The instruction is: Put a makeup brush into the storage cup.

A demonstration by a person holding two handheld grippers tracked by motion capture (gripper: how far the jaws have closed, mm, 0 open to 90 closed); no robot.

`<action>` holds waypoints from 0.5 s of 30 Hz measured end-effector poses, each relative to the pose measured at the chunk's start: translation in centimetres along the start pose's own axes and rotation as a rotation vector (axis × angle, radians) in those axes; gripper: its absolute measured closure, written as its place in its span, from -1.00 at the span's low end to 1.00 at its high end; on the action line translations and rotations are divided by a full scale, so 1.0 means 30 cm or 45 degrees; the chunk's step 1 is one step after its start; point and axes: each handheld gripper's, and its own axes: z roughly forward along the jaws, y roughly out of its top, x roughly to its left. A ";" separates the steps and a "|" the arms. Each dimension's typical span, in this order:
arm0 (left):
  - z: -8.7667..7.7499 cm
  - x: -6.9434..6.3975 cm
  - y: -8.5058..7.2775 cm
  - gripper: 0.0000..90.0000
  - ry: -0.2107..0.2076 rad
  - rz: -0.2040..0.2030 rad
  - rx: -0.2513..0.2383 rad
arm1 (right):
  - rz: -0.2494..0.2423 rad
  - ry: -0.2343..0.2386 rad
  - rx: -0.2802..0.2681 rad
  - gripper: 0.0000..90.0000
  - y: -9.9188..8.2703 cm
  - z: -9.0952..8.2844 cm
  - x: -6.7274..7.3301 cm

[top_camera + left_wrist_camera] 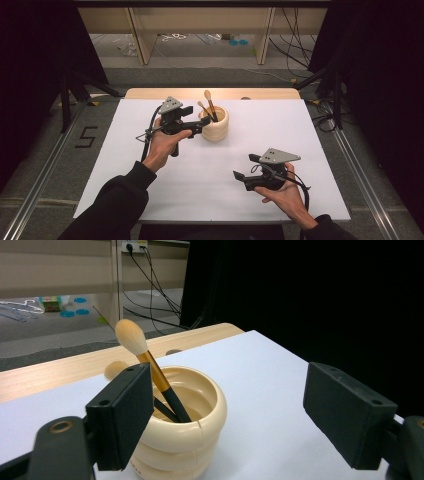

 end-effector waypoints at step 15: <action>-0.076 -0.038 -0.068 -0.60 -0.030 0.042 0.014 | -0.002 -0.021 -0.014 -0.62 0.004 -0.001 0.008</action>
